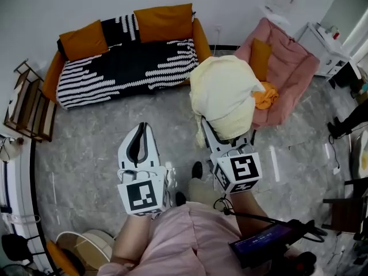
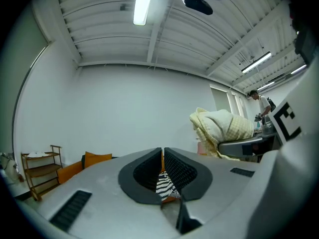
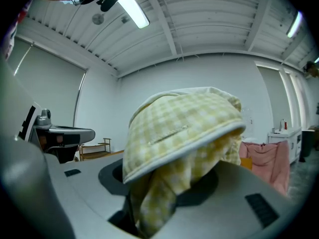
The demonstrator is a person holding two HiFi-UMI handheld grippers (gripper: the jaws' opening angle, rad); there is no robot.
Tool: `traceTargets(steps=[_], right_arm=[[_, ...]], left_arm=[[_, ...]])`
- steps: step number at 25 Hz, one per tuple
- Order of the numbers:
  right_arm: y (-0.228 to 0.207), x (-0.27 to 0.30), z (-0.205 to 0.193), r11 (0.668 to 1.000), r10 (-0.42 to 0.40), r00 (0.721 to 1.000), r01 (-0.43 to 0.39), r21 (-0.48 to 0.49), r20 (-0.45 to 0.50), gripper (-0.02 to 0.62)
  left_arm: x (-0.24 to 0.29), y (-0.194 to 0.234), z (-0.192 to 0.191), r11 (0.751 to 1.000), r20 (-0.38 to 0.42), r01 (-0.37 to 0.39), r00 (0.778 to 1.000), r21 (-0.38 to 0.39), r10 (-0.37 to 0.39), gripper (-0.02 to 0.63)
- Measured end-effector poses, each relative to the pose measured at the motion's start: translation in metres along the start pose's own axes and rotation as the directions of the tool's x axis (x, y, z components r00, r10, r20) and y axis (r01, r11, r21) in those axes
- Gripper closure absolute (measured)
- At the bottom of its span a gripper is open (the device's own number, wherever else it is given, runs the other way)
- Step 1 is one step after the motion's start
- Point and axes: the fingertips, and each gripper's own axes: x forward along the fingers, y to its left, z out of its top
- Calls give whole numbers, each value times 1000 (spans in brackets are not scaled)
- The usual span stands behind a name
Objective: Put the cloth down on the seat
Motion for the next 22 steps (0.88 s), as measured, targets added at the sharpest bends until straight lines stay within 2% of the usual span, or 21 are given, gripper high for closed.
traceTargets(steps=[5, 12, 22], right_arm=[[-21, 34, -6, 1000, -24, 1000, 24, 13, -9, 399], [-50, 112, -5, 999, -13, 1000, 14, 37, -12, 399], [-111, 222, 6, 998, 46, 999, -45, 34, -11, 399]], left_arm=[[34, 13, -12, 1000, -26, -12, 1000, 8, 12, 580], [107, 38, -21, 999, -51, -30, 998, 26, 31, 580], [222, 57, -14, 994, -50, -98, 994, 45, 101, 580]])
